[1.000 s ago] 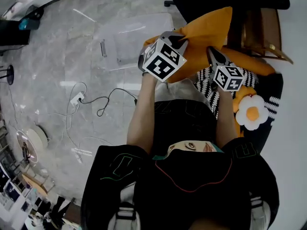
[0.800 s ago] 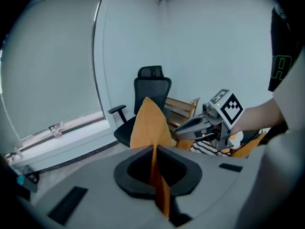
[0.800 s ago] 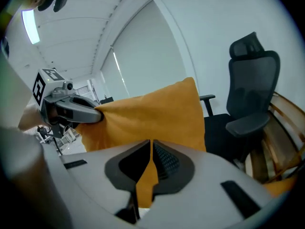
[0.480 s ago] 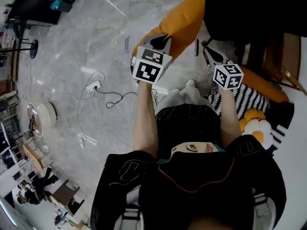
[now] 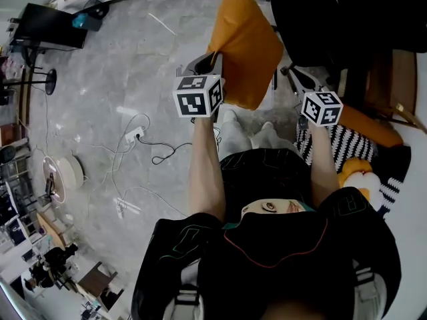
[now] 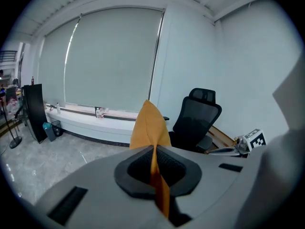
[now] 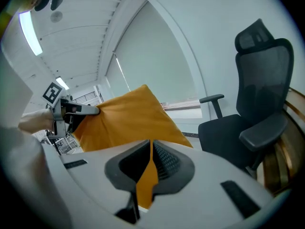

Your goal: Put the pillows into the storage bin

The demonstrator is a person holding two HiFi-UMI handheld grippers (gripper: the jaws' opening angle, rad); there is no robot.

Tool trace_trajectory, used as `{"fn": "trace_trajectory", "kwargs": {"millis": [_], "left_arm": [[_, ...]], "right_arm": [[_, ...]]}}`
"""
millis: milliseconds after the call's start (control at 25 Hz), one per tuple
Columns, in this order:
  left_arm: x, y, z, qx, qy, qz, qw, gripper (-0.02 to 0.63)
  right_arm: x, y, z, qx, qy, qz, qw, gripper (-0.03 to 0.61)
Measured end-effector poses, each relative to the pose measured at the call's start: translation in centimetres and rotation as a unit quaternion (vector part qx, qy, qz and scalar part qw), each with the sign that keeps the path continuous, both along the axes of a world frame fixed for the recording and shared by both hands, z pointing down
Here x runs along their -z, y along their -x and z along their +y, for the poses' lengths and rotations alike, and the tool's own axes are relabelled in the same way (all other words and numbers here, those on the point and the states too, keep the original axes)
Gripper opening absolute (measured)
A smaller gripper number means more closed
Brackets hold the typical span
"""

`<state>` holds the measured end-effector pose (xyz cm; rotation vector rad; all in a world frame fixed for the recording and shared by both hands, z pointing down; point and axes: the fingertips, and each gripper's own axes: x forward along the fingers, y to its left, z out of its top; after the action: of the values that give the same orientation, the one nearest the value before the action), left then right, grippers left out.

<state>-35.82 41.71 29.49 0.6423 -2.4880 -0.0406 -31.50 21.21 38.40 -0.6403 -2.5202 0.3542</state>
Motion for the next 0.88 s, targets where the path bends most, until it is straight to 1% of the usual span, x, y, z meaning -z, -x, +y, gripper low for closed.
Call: {"fn": "trace_trajectory", "kwargs": {"millis": [160,320,400,520,680,800,880], "left_arm": [[-1.6,1.2,1.6,0.007,-0.018,0.021,0.9996,0.002],[-3.8,2.2,2.9,0.013,-0.06,0.058,0.9965,0.002],[-5.0,2.5,2.9,0.007,-0.082,0.076,0.9937,0.0],[-6.6,2.9,2.6,-0.009,-0.101,0.099,0.9899,0.0],[-7.8,4.0,2.4,-0.02,-0.131,0.12,0.9839,-0.001],[-8.4,5.0,2.5,-0.009,-0.163,0.134,0.9776,0.0],[-9.1,5.6,3.3,0.016,-0.176,0.146,0.9734,0.002]], "right_arm": [[-0.1,1.4,2.8,0.008,-0.007,0.004,1.0,0.021],[-0.4,2.6,6.1,0.026,-0.017,0.013,0.999,0.021],[-0.9,3.0,7.6,0.033,-0.024,0.018,0.999,0.021],[-1.4,3.3,9.3,0.036,-0.034,0.029,0.998,0.021],[-1.5,4.1,10.7,0.033,-0.044,0.034,0.998,0.021],[-1.6,4.5,11.0,0.026,-0.05,0.038,0.998,0.021],[-1.8,4.7,11.3,0.023,-0.054,0.042,0.997,0.021]]}}
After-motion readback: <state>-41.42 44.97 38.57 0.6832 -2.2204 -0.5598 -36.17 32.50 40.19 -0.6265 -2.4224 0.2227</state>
